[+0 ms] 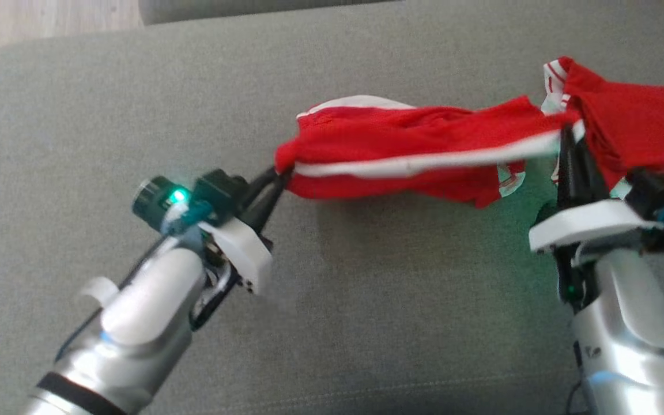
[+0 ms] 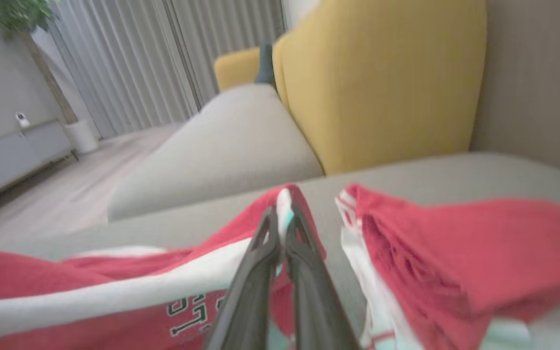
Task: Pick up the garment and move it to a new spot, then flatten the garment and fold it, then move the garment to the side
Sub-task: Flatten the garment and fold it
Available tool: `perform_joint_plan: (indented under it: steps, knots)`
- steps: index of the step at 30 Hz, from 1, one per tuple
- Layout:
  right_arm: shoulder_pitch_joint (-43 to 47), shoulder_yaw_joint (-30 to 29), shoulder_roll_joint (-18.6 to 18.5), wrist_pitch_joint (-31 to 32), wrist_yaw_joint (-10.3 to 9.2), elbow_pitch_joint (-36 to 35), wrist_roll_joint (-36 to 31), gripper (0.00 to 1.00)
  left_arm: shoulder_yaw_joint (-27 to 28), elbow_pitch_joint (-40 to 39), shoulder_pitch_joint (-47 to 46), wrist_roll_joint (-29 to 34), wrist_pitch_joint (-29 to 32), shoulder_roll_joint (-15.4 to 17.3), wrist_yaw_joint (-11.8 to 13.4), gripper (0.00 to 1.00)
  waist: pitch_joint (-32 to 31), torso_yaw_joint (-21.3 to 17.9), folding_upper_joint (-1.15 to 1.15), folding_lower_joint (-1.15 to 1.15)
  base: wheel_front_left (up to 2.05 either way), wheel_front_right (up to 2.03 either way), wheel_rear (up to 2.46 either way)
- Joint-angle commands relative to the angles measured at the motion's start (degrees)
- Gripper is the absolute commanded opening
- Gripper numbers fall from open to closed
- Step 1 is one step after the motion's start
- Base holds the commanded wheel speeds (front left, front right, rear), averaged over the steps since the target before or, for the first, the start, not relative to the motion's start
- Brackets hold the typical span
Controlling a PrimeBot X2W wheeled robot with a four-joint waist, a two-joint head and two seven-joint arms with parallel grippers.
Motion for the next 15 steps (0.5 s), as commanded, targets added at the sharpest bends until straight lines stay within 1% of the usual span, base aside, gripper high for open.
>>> perform_joint_plan:
  steps: [1,5,8,11,15]
  knots:
    - [-3.2,2.0,-0.2,-0.7,-0.04,-5.7,-0.7,0.0,3.7,-3.1,-4.3,-1.0,-0.4,2.5,0.4,0.0,-1.7,-0.1,0.0,0.0,0.0,0.0,0.0]
    - [-4.5,3.3,-0.9,1.6,-0.04,-14.0,-1.1,0.0,6.1,-7.3,-7.5,-2.1,1.3,4.7,0.5,0.0,-4.5,-0.1,0.0,0.0,0.0,0.0,0.0]
    - [-5.2,3.7,-1.3,4.0,-0.04,-19.3,-1.1,0.0,8.1,-11.0,-9.7,-3.3,3.2,6.2,1.1,0.0,-6.8,-0.1,0.0,0.0,0.0,0.0,0.0]
    - [-5.1,3.6,-1.3,6.1,-0.04,-24.2,-0.8,0.0,9.8,-14.9,-11.0,-4.3,5.6,7.7,2.2,0.0,-8.8,0.0,0.0,0.0,0.0,0.0,0.0]
    - [-3.2,3.4,-0.9,8.8,-0.04,-30.4,-0.1,0.0,11.7,-20.7,-10.3,-6.3,9.5,9.6,4.2,0.0,-10.7,0.0,0.0,0.0,0.0,0.0,0.0]
